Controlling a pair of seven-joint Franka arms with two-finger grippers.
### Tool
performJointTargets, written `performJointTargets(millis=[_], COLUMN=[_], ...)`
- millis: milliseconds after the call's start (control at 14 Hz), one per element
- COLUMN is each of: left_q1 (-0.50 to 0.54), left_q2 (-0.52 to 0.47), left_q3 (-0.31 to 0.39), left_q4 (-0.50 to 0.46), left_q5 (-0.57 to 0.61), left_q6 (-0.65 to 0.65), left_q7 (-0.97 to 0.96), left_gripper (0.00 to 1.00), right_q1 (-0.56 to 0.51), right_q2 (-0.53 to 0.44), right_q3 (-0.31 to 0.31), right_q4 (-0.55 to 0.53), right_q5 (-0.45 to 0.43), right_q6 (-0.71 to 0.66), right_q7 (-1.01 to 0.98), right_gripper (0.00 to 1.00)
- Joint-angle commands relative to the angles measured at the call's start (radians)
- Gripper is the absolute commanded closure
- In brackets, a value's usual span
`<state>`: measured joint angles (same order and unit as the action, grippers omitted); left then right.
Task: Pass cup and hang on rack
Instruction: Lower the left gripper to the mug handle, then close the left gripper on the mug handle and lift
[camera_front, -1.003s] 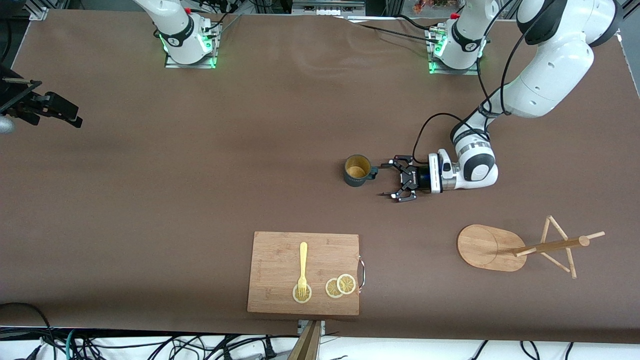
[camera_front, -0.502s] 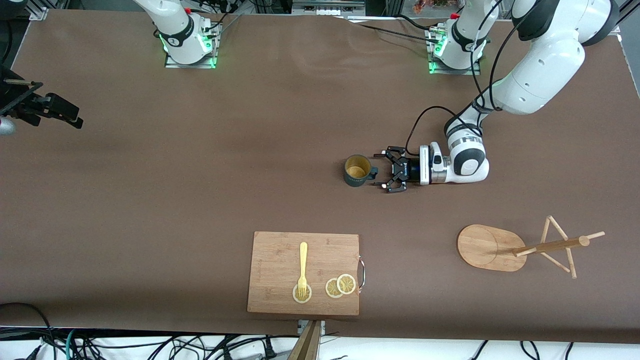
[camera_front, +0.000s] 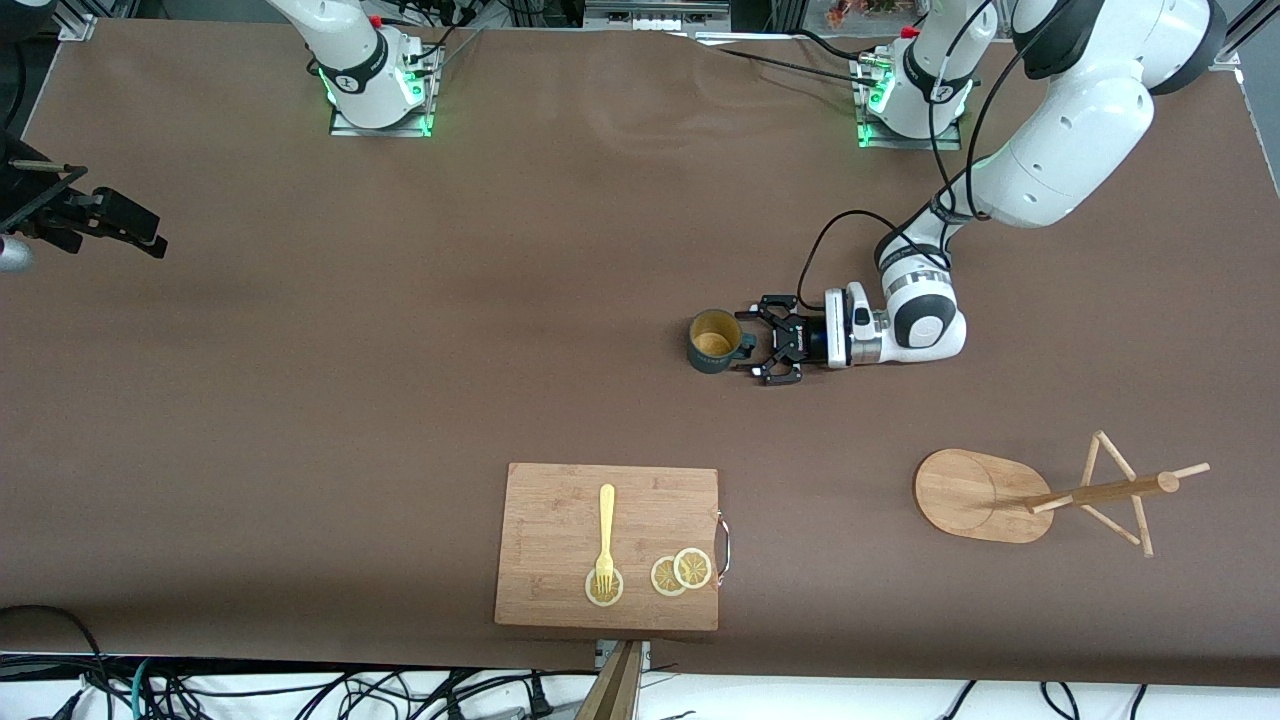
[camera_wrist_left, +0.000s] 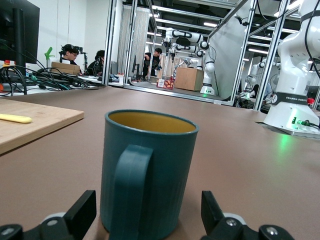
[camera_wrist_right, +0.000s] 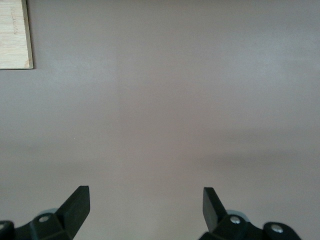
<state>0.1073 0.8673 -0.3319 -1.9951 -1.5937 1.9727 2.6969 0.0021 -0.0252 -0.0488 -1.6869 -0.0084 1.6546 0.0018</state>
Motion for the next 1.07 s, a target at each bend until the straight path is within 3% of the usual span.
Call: performJointTargets(millis=[0,143,287,502,645,788,1003], left_q1=[-0.011,-0.009,-0.002,0.009,0.029,0.067,0.152], left_q2=[-0.037,-0.037,-0.040,-0.063,-0.130,-0.247,-0.370], left_q3=[0.011,0.017,0.024,0.040,0.051,0.071,0.086], left_q4=[-0.030,-0.028,-0.025,-0.030,-0.056,-0.131,-0.192], left_q5=[-0.034,-0.032,-0.029,-0.029,-0.029,-0.020,0.082], left_q6=[0.008,0.000,-0.003,-0.034,-0.063,-0.067,-0.099], left_q7=[0.047,0.047,0.049,0.041,0.017,-0.113,-0.368], left_gripper=[0.55,0.86,1.00,1.00,1.00,1.00,1.00], right_q1=[0.004,0.004,0.004,0.004,0.004,0.004,0.004], right_q2=[0.008,0.008,0.008,0.008,0.008,0.008,0.008], right_q3=[0.003,0.003,0.003,0.003,0.003,0.003,0.003], right_q4=[0.026,0.024,0.024,0.024,0.024,0.024,0.024], right_q5=[-0.002,-0.002,-0.002,-0.001,-0.001,-0.001,-0.001], right_q6=[-0.009,-0.009,-0.009,-0.009,-0.009,-0.010,-0.010], right_q7=[0.014,0.014,0.014,0.014,0.014,0.014,0.014], right_gripper=[0.00,0.00,0.00,0.00,0.00,0.00,0.00])
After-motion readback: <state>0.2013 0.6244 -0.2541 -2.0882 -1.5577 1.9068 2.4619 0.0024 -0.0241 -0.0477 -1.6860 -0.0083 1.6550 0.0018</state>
